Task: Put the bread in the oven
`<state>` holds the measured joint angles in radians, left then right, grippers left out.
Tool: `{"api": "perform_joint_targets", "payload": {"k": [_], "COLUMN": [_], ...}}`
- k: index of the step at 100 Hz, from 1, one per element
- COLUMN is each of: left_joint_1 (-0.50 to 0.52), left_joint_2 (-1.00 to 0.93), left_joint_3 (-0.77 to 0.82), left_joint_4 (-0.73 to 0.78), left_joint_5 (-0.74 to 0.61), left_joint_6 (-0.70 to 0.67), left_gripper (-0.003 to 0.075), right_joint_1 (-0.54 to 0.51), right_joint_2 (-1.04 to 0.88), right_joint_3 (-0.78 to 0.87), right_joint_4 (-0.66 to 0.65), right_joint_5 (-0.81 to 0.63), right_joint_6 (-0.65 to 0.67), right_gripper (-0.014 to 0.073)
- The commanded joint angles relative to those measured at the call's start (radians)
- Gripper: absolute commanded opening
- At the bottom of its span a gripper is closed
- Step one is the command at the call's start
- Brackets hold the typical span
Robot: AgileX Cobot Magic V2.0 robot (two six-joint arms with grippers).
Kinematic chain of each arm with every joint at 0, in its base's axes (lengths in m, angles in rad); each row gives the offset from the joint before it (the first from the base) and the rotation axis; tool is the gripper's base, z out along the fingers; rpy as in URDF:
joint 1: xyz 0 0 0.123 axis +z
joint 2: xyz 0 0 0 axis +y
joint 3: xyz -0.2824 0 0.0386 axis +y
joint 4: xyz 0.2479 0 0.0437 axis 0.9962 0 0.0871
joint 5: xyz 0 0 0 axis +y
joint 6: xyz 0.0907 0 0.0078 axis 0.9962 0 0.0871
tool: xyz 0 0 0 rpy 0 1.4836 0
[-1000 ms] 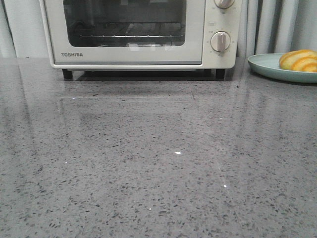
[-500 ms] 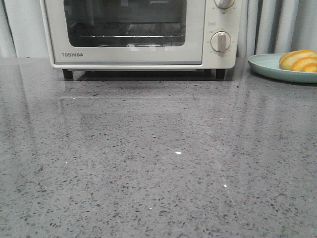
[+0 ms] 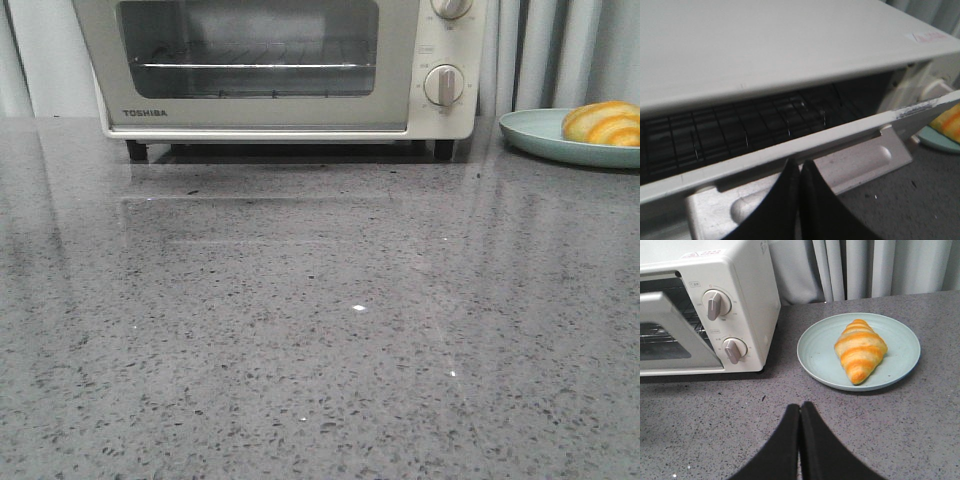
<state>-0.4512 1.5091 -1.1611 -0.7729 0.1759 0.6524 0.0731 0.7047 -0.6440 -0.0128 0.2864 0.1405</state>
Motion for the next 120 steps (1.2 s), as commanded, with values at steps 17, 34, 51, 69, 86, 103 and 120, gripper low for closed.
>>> {"api": "perform_joint_targets", "payload": {"k": [17,34,51,69,86,103,120], "left_joint_1": [-0.028,-0.028,-0.028,-0.028,-0.028,-0.028,-0.028], "left_joint_2": [-0.038,-0.038,-0.051,-0.148,-0.31,-0.494,-0.644], "left_joint_3": [0.177,0.238,0.245,0.245,0.245,0.245,0.245], "left_joint_4": [0.006,0.006,0.004,-0.001,-0.003,-0.003,-0.003], "left_joint_5": [0.103,0.086,0.111,0.123,0.165,0.157,0.152], "left_joint_6": [0.001,0.001,0.001,0.001,0.001,0.001,0.001], "left_gripper": [-0.0022,-0.0022,-0.0022,-0.0022,-0.0022,-0.0022,-0.0022], "right_joint_1": [0.001,0.001,0.001,-0.039,-0.141,-0.193,-0.193], "right_joint_2": [0.005,0.005,0.042,0.248,0.505,0.723,0.884], "right_joint_3": [-0.036,-0.042,-0.099,-0.352,-0.628,-0.767,-0.8], "right_joint_4": [0.024,0.028,0.028,0.028,0.028,0.028,0.013], "right_joint_5": [-0.16,-0.175,-0.109,0.137,0.327,0.375,0.27], "right_joint_6": [-0.009,-0.009,-0.009,-0.009,-0.009,-0.009,-0.009], "right_gripper": [-0.0057,-0.0057,-0.0057,0.0026,0.037,0.0382,0.0335]}}
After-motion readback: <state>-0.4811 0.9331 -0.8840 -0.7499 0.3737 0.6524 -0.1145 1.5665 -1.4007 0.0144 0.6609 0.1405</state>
